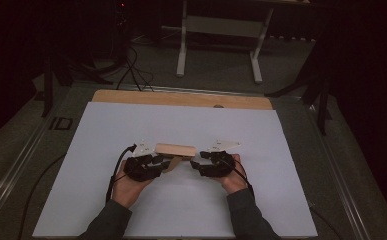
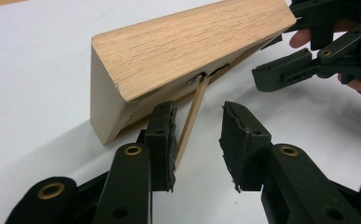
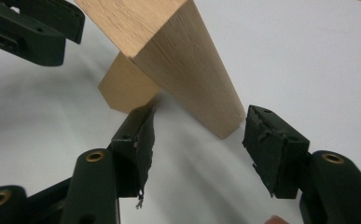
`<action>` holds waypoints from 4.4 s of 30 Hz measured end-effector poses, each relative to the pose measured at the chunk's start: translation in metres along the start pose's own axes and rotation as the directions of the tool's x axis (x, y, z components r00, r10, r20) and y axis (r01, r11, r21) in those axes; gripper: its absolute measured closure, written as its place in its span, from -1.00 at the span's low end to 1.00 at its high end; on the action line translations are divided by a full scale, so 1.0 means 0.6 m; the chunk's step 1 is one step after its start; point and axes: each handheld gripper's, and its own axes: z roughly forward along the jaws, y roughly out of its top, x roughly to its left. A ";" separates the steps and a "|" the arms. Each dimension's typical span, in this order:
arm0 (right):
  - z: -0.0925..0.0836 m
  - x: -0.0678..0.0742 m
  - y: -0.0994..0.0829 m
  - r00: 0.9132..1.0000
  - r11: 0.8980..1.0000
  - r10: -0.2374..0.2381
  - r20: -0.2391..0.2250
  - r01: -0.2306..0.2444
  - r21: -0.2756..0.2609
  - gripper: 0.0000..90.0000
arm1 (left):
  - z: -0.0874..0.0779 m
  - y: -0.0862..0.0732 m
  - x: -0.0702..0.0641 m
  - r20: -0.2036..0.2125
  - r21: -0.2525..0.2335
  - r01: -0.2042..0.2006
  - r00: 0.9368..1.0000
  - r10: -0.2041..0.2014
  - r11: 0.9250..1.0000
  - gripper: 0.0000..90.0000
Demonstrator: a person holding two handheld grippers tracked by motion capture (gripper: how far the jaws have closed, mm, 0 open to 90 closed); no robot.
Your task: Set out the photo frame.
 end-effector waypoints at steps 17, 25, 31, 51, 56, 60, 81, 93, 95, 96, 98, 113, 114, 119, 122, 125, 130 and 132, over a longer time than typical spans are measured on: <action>-0.002 -0.011 -0.005 0.998 1.000 0.006 0.058 -0.006 0.010 0.31 | -0.008 0.006 -0.003 0.006 -0.020 0.000 1.000 0.000 1.000 0.46; -0.004 -0.012 -0.002 0.993 1.000 0.015 0.114 -0.013 -0.013 0.60 | -0.008 0.007 -0.002 -0.003 -0.024 0.002 1.000 -0.002 1.000 0.56; 0.000 -0.011 0.000 0.989 0.999 0.024 0.143 -0.020 -0.029 0.81 | -0.005 0.006 -0.003 -0.018 -0.016 -0.005 1.000 0.004 1.000 0.66; 0.007 -0.009 0.031 0.989 0.995 0.051 0.141 -0.038 -0.095 0.95 | 0.005 0.003 0.004 -0.072 -0.010 -0.004 0.997 0.003 1.000 0.99; 0.010 -0.011 0.039 0.989 0.994 0.057 0.140 -0.043 -0.102 0.95 | 0.008 0.003 0.004 -0.070 -0.008 -0.003 0.998 0.002 1.000 0.99; 0.010 -0.011 0.050 0.991 0.992 0.068 0.117 -0.054 -0.117 0.96 | 0.011 0.003 0.005 -0.072 -0.007 0.003 0.997 -0.003 1.000 0.99; 0.009 -0.009 0.055 0.996 0.995 0.037 0.076 -0.030 -0.096 0.97 | 0.024 0.003 0.015 -0.078 0.006 0.034 0.996 -0.033 0.999 0.99; 0.006 -0.001 0.052 0.998 0.996 0.012 0.066 -0.006 -0.091 0.97 | 0.021 0.009 0.013 -0.078 -0.006 0.037 0.996 -0.037 0.999 0.99; 0.006 0.000 0.052 0.998 0.996 0.010 0.066 -0.004 -0.090 0.97 | 0.020 0.010 0.011 -0.077 -0.008 0.035 0.996 -0.036 0.999 0.99; 0.006 0.001 0.052 0.998 0.996 0.008 0.065 -0.003 -0.090 0.97 | 0.021 0.010 0.010 -0.077 -0.009 0.035 0.996 -0.035 0.999 0.99; 0.005 0.002 0.052 0.998 0.996 0.004 0.067 0.002 -0.091 0.97 | 0.021 0.011 0.010 -0.075 -0.010 0.031 0.997 -0.032 0.999 0.99; 0.000 0.005 0.044 0.998 0.996 -0.001 0.068 0.007 -0.086 0.97 | 0.030 0.015 -0.006 -0.057 -0.010 0.015 0.998 -0.015 1.000 0.99; 0.000 0.005 0.044 0.998 0.996 -0.001 0.068 0.007 -0.086 0.97 | 0.031 0.016 -0.006 -0.057 -0.009 0.012 0.998 -0.013 1.000 0.99; -0.001 0.007 0.044 0.998 0.997 -0.005 0.068 0.010 -0.082 0.98 | 0.031 0.017 -0.010 -0.051 -0.010 0.010 0.999 -0.011 1.000 0.99; 0.000 0.005 0.045 0.998 0.997 -0.011 0.067 0.017 -0.080 0.97 | 0.032 0.018 -0.011 -0.048 -0.009 0.009 0.999 -0.009 1.000 0.99; 0.003 0.003 0.046 0.998 0.997 -0.011 0.068 0.016 -0.076 0.97 | 0.032 0.018 -0.011 -0.048 -0.008 0.008 0.999 -0.008 1.000 0.99; 0.010 -0.003 0.046 0.998 0.997 0.016 0.057 -0.012 -0.078 0.97 | 0.033 0.017 -0.010 -0.047 -0.007 0.005 0.999 -0.006 1.000 0.99; 0.010 -0.003 0.046 0.998 0.997 0.018 0.054 -0.014 -0.077 0.98 | 0.034 0.017 -0.011 -0.048 -0.006 0.006 0.999 -0.006 1.000 0.99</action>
